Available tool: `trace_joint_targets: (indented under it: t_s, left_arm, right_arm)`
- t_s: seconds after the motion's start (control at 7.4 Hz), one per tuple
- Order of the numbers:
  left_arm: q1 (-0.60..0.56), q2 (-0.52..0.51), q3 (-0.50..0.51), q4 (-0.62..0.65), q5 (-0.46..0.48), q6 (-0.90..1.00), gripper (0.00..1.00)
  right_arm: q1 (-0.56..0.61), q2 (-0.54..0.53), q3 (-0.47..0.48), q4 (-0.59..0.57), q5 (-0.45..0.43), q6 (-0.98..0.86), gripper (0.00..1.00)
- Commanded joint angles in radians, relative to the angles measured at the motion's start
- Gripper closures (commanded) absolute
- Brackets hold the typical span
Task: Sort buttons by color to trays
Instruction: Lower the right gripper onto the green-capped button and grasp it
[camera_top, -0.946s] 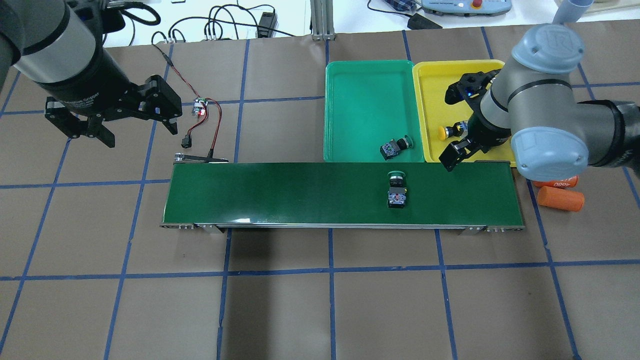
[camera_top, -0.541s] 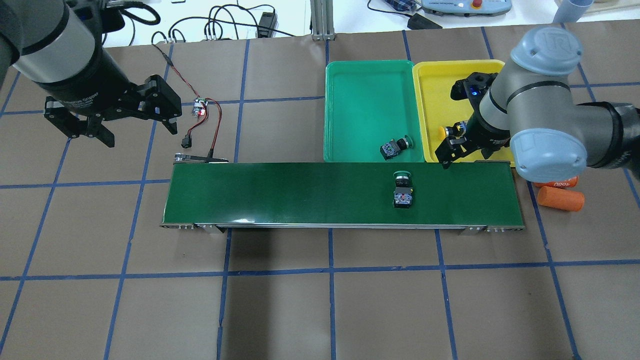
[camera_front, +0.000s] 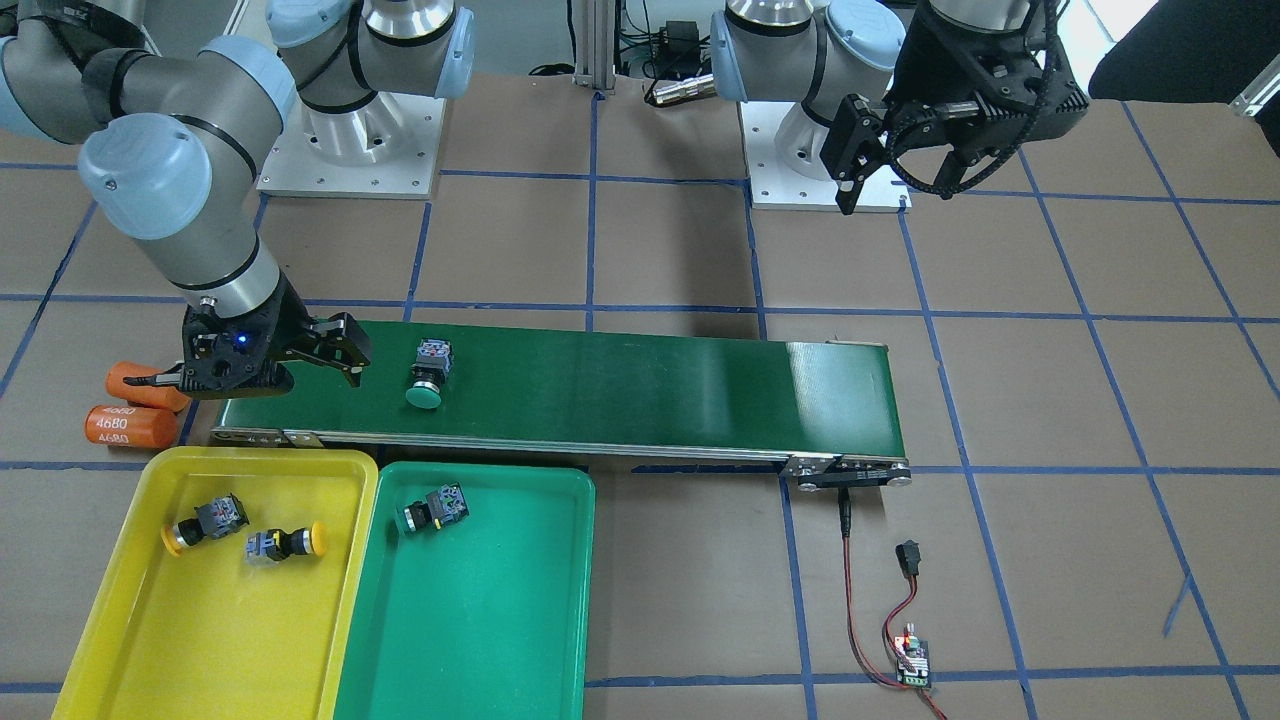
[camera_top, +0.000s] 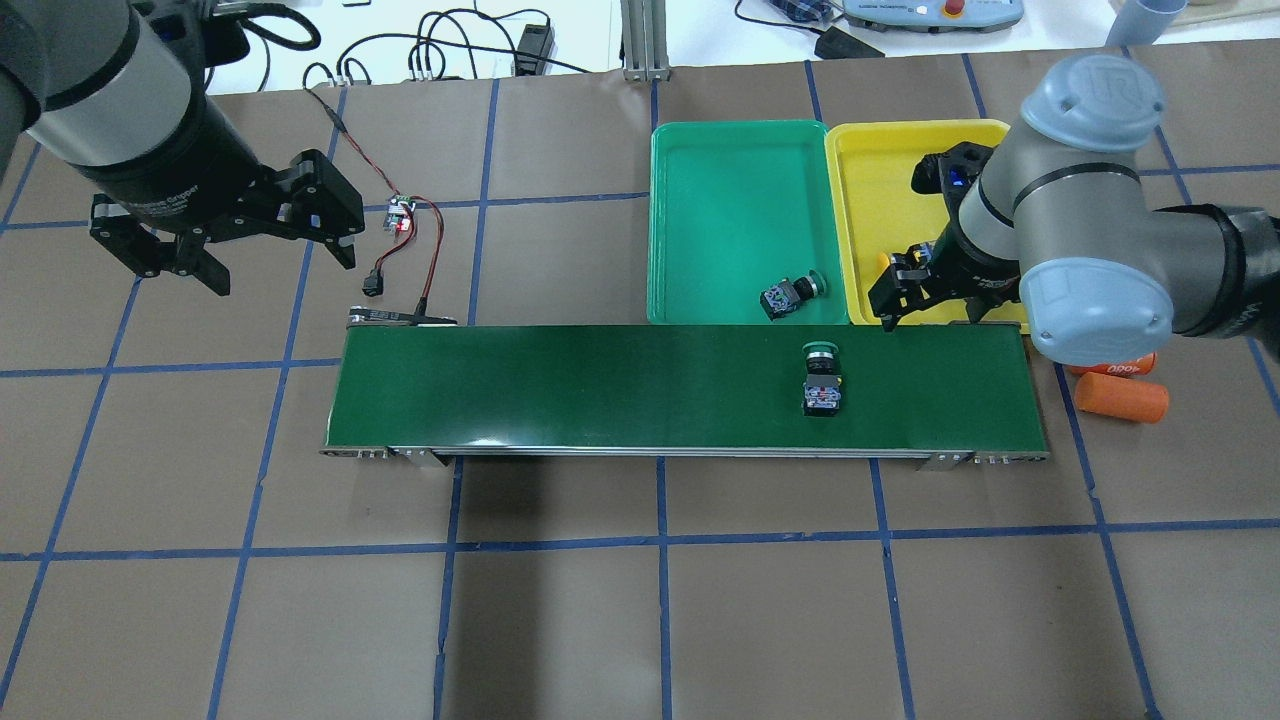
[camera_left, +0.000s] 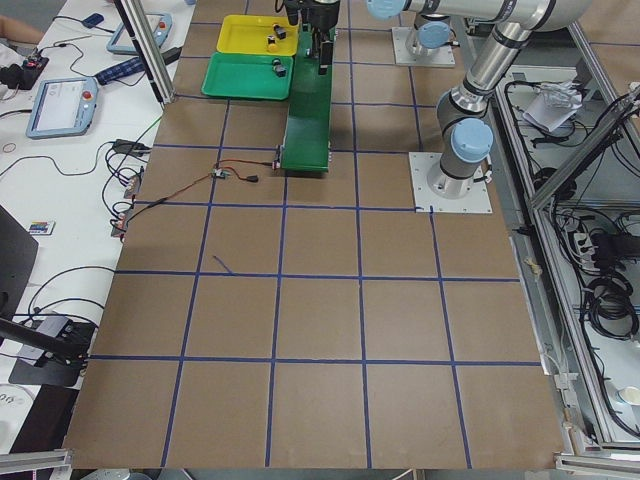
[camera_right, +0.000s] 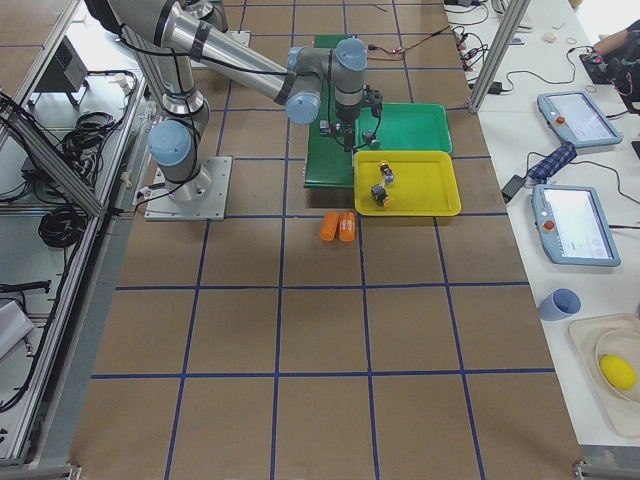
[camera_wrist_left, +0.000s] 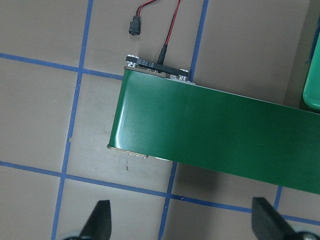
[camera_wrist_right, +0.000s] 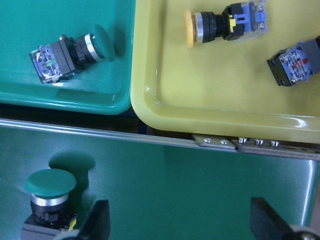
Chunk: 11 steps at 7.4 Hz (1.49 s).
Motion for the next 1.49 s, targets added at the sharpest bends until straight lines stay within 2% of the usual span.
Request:
trace_joint_targets:
  t_s: [0.0, 0.54, 0.81, 1.35]
  left_arm:
    - [0.000, 0.000, 0.000, 0.000, 0.000, 0.001, 0.00]
    - [0.000, 0.000, 0.000, 0.000, 0.001, 0.001, 0.00]
    - [0.000, 0.000, 0.000, 0.000, 0.001, 0.002, 0.00]
    - [0.000, 0.000, -0.003, 0.000, 0.001, 0.002, 0.00]
  right_arm:
    - [0.002, -0.004, 0.001, 0.003, 0.000, 0.003, 0.00]
    - [0.020, 0.003, 0.001, -0.002, 0.000, 0.015, 0.00]
    - [0.069, 0.010, 0.010, 0.001, -0.012, 0.021, 0.00]
    - [0.084, 0.008, 0.063, -0.010, -0.014, 0.023, 0.00]
